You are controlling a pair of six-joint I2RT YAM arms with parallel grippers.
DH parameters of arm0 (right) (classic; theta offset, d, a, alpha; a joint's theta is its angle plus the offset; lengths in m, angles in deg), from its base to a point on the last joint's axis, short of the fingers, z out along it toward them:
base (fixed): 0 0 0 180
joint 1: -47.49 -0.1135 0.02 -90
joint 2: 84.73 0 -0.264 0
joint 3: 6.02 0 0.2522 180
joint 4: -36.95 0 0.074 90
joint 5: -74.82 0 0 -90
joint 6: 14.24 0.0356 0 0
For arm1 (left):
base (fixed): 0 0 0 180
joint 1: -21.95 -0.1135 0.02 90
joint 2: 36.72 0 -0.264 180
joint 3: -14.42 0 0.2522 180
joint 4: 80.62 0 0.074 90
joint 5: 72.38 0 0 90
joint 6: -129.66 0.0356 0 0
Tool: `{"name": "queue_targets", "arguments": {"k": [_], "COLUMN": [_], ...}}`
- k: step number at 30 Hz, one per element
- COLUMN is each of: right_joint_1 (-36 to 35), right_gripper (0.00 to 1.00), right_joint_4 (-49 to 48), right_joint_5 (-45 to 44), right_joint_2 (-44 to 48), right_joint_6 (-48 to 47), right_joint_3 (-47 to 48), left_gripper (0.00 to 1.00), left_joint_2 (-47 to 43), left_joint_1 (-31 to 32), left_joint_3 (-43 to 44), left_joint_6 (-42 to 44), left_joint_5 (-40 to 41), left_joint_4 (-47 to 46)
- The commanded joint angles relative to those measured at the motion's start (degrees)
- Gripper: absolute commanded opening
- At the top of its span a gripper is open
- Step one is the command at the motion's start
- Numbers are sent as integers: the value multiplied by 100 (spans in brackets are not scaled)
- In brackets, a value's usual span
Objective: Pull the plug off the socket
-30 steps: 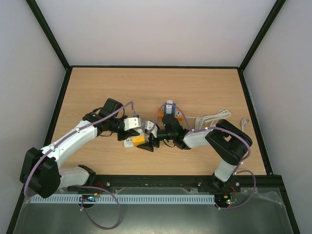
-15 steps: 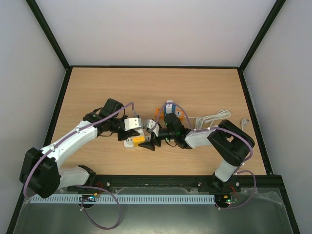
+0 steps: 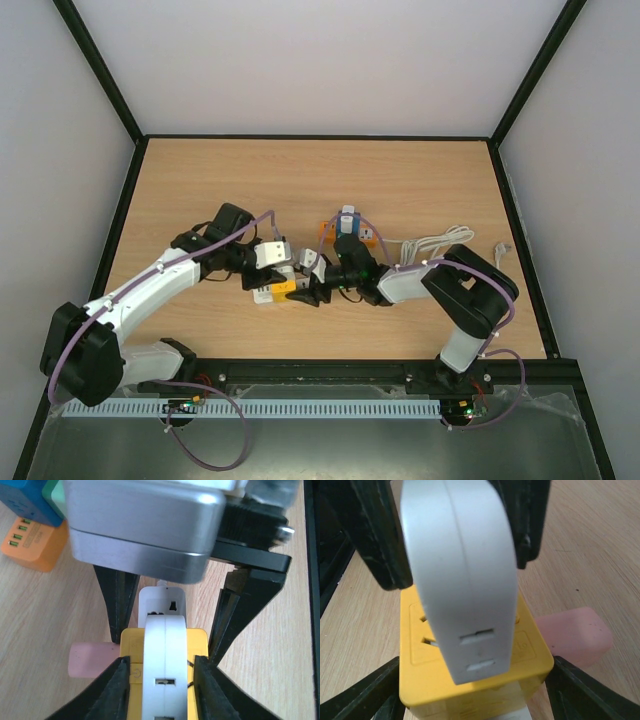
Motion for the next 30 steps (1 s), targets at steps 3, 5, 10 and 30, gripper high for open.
{"name": "queue_targets", "arguments": {"k": [3, 5, 10, 30], "right_joint_1": [-154, -155, -155, -300], "right_gripper": [70, 69, 68, 75], "right_joint_4": [90, 111, 152, 258], "right_joint_5": [118, 94, 88, 126], "right_joint_2": [34, 22, 24, -145], "right_joint_6": [-161, -184, -223, -287], "right_joint_3": [90, 90, 77, 371], "left_gripper": [42, 37, 29, 11], "left_joint_2": [-151, -234, -513, -518], "left_joint_1": [22, -1, -51, -65], "left_joint_3": [-118, -122, -193, -339], "left_joint_6": [-78, -84, -94, 22], "left_joint_5": [274, 272, 240, 212], "left_joint_4": [199, 231, 178, 179]}}
